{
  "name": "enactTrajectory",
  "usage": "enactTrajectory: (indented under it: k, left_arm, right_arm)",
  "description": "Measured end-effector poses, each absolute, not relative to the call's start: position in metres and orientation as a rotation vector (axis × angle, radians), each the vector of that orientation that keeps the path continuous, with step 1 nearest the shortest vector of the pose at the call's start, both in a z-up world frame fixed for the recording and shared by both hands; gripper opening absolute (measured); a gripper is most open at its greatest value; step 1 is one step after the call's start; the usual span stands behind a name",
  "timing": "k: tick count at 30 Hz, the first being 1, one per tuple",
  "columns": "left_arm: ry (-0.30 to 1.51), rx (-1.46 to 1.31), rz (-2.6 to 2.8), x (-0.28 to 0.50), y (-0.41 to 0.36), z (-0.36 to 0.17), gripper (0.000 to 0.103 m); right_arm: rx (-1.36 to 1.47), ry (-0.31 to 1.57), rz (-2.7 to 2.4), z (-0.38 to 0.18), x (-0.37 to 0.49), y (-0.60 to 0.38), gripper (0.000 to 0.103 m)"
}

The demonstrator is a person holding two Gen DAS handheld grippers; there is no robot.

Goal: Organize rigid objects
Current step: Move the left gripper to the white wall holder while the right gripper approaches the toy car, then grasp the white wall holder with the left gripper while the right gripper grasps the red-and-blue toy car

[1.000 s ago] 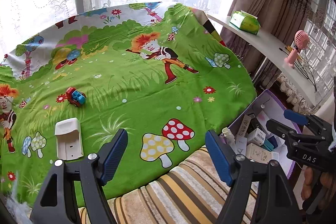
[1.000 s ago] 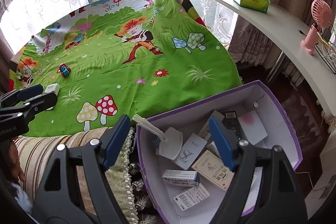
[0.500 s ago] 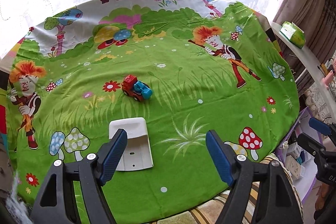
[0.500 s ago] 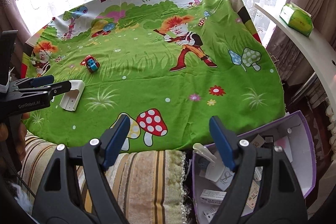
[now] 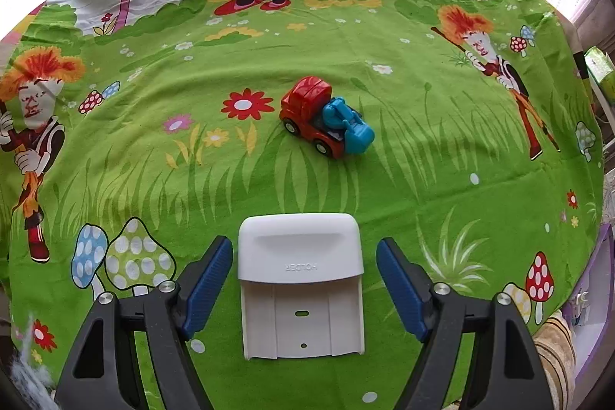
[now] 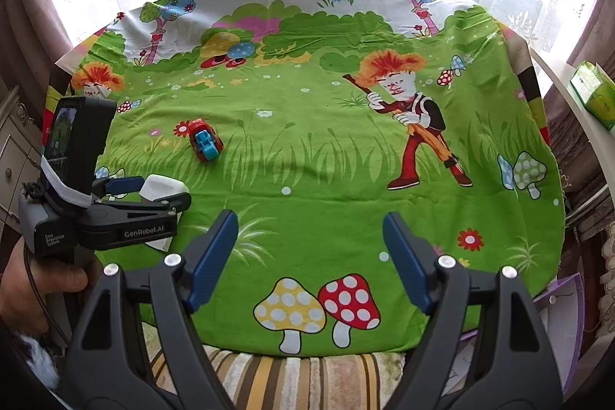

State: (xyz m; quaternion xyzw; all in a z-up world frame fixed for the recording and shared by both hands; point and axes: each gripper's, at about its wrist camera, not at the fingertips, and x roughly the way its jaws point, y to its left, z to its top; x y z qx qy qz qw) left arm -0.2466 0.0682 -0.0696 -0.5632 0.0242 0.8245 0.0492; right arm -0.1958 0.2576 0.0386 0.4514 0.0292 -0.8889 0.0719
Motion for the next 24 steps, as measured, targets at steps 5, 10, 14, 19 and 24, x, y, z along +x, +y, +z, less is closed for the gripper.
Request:
enactTrajectory:
  k: [5,10,14,19,24]
  left_arm:
    - [0.122,-1.7,2.514,-0.246,0.064,-0.08,0.078]
    - [0.107,-1.651,2.564,-0.243,0.056,-0.077,0.067]
    - [-0.033,-1.644,2.647,-0.245,0.027,-0.072,0.067]
    - [-0.199,-1.619,2.722,-0.239,-0.002,-0.065,0.067]
    - [-0.239,-1.596,2.726,-0.241,-0.005,-0.069,0.066]
  right_arm:
    - [1.358,0.108,-2.656,0.033,-0.216,0.236,0.08]
    - [1.343,0.161,-2.614,0.017,-0.234,0.209,0.08]
    - [1.311,0.232,-2.541,-0.001,-0.246,0.184,0.08]
    - [1.288,0.35,-2.447,-0.026,-0.264,0.157,0.068]
    - [1.314,0.36,-2.405,-0.043,-0.283,0.149,0.055]
